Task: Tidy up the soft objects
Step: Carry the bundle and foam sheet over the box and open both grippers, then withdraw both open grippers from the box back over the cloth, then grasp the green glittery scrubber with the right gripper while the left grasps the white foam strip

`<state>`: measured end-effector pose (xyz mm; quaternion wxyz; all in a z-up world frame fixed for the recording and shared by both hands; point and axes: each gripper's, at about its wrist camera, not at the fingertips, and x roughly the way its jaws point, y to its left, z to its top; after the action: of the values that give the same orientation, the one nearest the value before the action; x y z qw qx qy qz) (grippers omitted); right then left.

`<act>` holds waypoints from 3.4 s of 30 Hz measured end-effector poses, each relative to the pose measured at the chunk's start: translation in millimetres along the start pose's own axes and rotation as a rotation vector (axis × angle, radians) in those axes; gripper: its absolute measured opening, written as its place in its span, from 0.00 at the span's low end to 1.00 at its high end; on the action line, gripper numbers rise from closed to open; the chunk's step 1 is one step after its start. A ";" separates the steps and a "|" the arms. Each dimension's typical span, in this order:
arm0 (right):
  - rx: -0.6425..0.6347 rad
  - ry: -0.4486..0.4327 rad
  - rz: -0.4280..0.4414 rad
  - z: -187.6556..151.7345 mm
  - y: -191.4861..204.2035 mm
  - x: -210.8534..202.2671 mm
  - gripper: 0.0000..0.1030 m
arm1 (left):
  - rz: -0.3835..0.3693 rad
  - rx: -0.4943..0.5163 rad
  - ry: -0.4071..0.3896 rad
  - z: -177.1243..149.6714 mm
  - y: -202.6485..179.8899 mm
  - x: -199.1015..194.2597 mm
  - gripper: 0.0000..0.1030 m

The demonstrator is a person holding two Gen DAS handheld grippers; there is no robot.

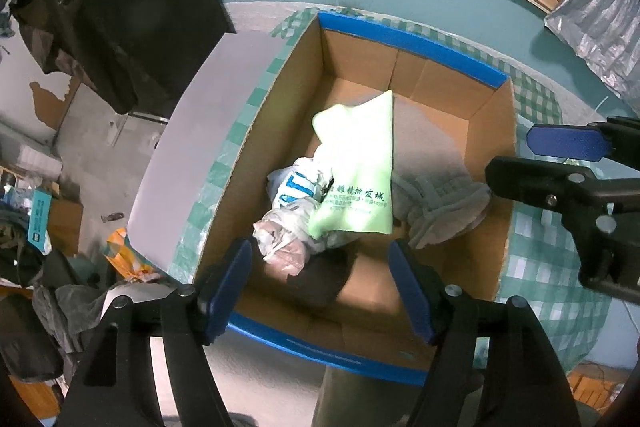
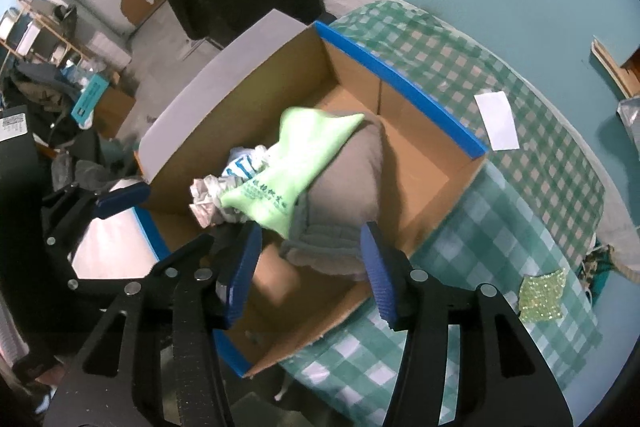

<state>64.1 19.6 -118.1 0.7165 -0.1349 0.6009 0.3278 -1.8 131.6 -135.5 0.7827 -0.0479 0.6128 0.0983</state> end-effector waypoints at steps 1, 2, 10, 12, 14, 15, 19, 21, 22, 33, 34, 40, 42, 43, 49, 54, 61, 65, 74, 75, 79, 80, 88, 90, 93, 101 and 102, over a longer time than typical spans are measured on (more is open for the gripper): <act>0.006 -0.002 -0.001 -0.6 -2.9 -1.0 0.52 | 0.002 0.001 -0.003 -0.1 -1.4 -1.7 0.70; 0.012 -0.005 -0.003 -1.7 -5.3 -2.9 0.52 | 0.001 0.001 -0.005 0.2 -2.2 -2.3 0.70; 0.056 -0.029 -0.017 -10.9 -23.9 -15.6 0.56 | -0.015 0.002 -0.017 2.1 -15.7 -12.1 0.70; 0.068 -0.030 -0.023 -14.1 -29.8 -17.6 0.57 | -0.019 0.008 -0.020 2.5 -20.6 -14.1 0.71; 0.084 -0.032 -0.029 -18.1 -36.7 -19.3 0.58 | -0.024 0.019 -0.025 3.2 -27.1 -16.6 0.71; 0.091 -0.032 -0.029 -20.5 -40.6 -20.2 0.58 | -0.025 0.024 -0.026 3.5 -29.8 -17.2 0.71; 0.124 -0.036 -0.036 -29.4 -55.4 -24.9 0.58 | -0.030 0.053 -0.030 4.6 -44.4 -20.2 0.71; 0.141 -0.039 -0.039 -34.5 -62.9 -27.8 0.58 | -0.030 0.065 -0.031 4.9 -51.0 -21.3 0.71; 0.149 -0.041 -0.042 -36.7 -66.8 -29.3 0.58 | -0.033 0.074 -0.033 5.0 -54.8 -21.9 0.71; 0.227 -0.064 -0.072 -60.8 -106.0 -48.3 0.58 | -0.046 0.154 -0.049 8.5 -97.7 -29.7 0.71; 0.233 -0.066 -0.074 -62.5 -108.6 -49.4 0.58 | -0.046 0.162 -0.050 9.2 -102.3 -30.0 0.71; 0.270 -0.071 -0.085 -76.3 -129.5 -55.5 0.58 | -0.054 0.198 -0.055 12.5 -125.4 -31.7 0.71; 0.285 -0.072 -0.087 -81.2 -136.9 -57.5 0.58 | -0.058 0.206 -0.054 13.4 -131.4 -31.4 0.71; 0.290 -0.072 -0.090 -83.2 -140.8 -58.4 0.58 | -0.059 0.211 -0.052 13.7 -134.7 -30.8 0.71; 0.316 -0.085 -0.113 -97.6 -159.4 -66.0 0.58 | -0.068 0.239 -0.046 14.3 -154.6 -29.0 0.71; 0.348 -0.080 -0.135 -111.8 -179.4 -68.8 0.58 | -0.078 0.266 -0.037 16.5 -172.3 -26.0 0.71; 0.386 -0.046 -0.169 -132.3 -210.9 -65.1 0.58 | -0.094 0.314 -0.017 19.3 -202.0 -16.9 0.71; 0.397 -0.029 -0.177 -142.7 -229.2 -58.3 0.58 | -0.099 0.345 -0.004 20.9 -217.0 -8.1 0.71; 0.394 0.003 -0.187 -153.6 -272.8 -30.0 0.58 | -0.123 0.382 0.023 25.6 -245.8 16.8 0.71; 0.390 0.008 -0.188 -153.2 -276.2 -26.1 0.58 | -0.126 0.386 0.024 25.7 -248.7 19.5 0.72; 0.346 0.018 -0.194 -149.4 -283.6 -9.1 0.58 | -0.153 0.396 0.031 25.7 -260.6 32.2 0.73; 0.330 0.020 -0.199 -147.8 -284.8 -3.9 0.58 | -0.156 0.395 0.034 25.5 -263.0 35.3 0.73; 0.251 0.067 -0.215 -139.6 -293.3 35.2 0.58 | -0.152 0.431 0.037 22.3 -286.6 62.6 0.73; 0.246 0.079 -0.218 -139.6 -296.6 42.9 0.58 | -0.156 0.443 0.040 20.9 -291.2 68.3 0.73; 0.251 0.099 -0.222 -140.8 -301.8 52.7 0.58 | -0.155 0.456 0.052 19.2 -298.4 79.5 0.73; 0.262 0.115 -0.222 -140.9 -308.8 66.9 0.58 | -0.191 0.434 0.065 23.0 -307.3 89.0 0.73; 0.258 0.121 -0.228 -140.2 -307.7 69.4 0.58 | -0.193 0.434 0.065 23.4 -308.3 89.4 0.73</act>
<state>154.6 -271.8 -279.5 0.7229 -0.1285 0.6607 0.1560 106.5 -156.2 -230.4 0.7602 0.0599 0.6370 -0.1125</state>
